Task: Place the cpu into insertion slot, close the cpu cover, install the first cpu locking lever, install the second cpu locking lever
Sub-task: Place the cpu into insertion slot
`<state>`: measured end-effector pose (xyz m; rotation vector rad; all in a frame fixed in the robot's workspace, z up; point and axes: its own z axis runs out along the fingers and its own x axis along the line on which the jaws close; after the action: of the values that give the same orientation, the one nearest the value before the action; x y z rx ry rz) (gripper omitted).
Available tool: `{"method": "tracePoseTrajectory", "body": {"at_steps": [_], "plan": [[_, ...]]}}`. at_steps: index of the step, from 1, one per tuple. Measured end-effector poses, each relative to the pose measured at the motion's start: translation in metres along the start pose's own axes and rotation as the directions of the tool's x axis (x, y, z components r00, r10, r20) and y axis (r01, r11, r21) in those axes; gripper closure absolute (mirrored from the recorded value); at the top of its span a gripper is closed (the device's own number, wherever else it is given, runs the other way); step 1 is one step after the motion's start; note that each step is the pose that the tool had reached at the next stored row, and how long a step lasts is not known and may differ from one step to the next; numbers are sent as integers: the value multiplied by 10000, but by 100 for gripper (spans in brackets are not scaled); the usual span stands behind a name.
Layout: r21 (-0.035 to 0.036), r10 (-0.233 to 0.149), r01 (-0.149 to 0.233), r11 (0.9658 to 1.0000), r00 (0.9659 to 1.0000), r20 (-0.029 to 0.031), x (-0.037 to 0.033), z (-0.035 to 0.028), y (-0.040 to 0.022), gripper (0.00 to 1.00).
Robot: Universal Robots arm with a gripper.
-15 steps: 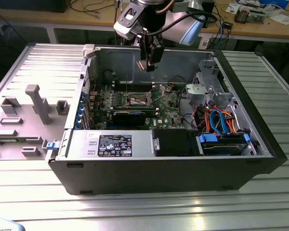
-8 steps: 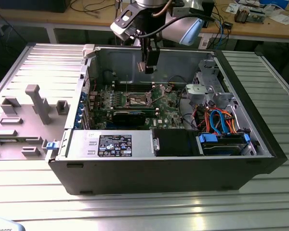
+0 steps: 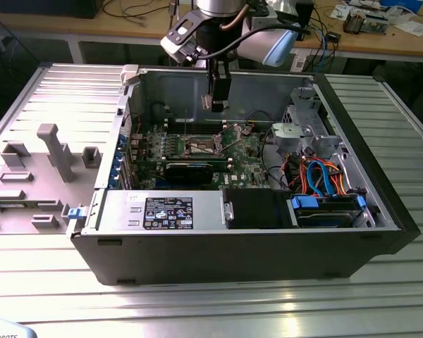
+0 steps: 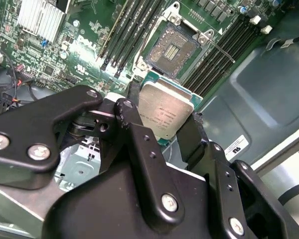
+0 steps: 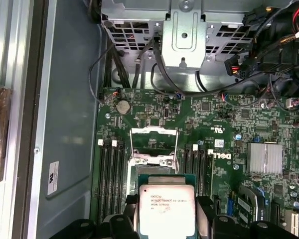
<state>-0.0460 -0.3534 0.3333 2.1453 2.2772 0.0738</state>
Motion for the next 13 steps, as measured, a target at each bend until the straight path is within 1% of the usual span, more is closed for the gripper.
{"method": "tracePoseTrajectory", "body": {"at_steps": [10, 13], "plan": [[1, 1, -1, 10000, 10000, 3, 1, 5, -1, 46], [6, 3, -3, 10000, 10000, 1, 3, 23, -3, 46]]}}
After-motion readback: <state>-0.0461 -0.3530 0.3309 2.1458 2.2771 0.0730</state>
